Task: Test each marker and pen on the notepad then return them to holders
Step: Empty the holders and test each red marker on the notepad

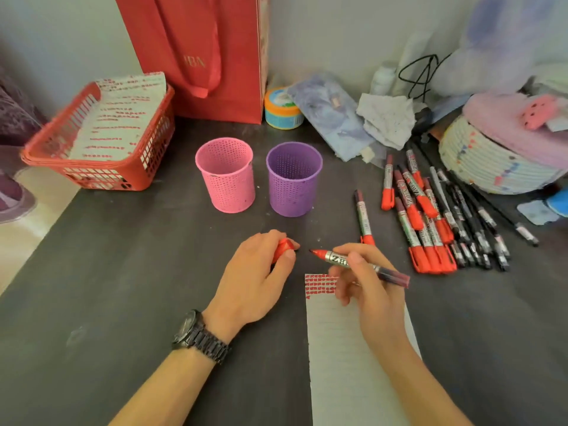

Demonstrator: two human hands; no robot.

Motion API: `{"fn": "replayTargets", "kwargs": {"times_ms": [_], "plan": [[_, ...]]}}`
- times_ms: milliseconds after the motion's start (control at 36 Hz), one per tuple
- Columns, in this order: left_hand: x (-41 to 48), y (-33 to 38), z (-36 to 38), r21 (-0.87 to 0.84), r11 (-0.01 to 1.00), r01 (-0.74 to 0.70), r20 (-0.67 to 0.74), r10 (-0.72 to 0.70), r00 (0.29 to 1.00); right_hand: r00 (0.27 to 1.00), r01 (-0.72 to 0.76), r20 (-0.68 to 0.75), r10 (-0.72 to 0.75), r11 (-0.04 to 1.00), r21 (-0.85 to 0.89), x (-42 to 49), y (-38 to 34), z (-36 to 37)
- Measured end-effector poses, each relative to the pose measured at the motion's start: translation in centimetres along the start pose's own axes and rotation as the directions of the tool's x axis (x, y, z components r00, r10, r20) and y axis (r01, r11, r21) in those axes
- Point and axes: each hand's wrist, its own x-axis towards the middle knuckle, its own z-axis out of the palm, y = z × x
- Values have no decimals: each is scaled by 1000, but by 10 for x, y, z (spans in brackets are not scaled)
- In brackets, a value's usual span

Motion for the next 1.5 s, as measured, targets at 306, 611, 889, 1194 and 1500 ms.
{"fn": "replayTargets", "kwargs": {"times_ms": [306, 611, 889, 1194, 1500], "plan": [[-44, 13, 17, -137, 989, 62, -135, -81, 988, 991, -112, -53, 126, 970, 215, 3, -31, -22], [-67, 23, 21, -228, 971, 66, -126, -97, 987, 993, -114, 61, 101, 948, 297, -49, -3, -37], [-64, 23, 20, -197, 980, 23, -111, -45, 993, 995, -101, 21, 99, 936, 336, -41, -2, -39], [-65, 25, 18, -182, 983, 22, -82, -37, 996, 994, -41, 105, 30, 993, 107, -46, -4, -34], [-67, 36, -10, -584, 811, 45, -17, -68, 998, 972, -71, 225, 72, 997, -13, -54, -35, -28]]}}
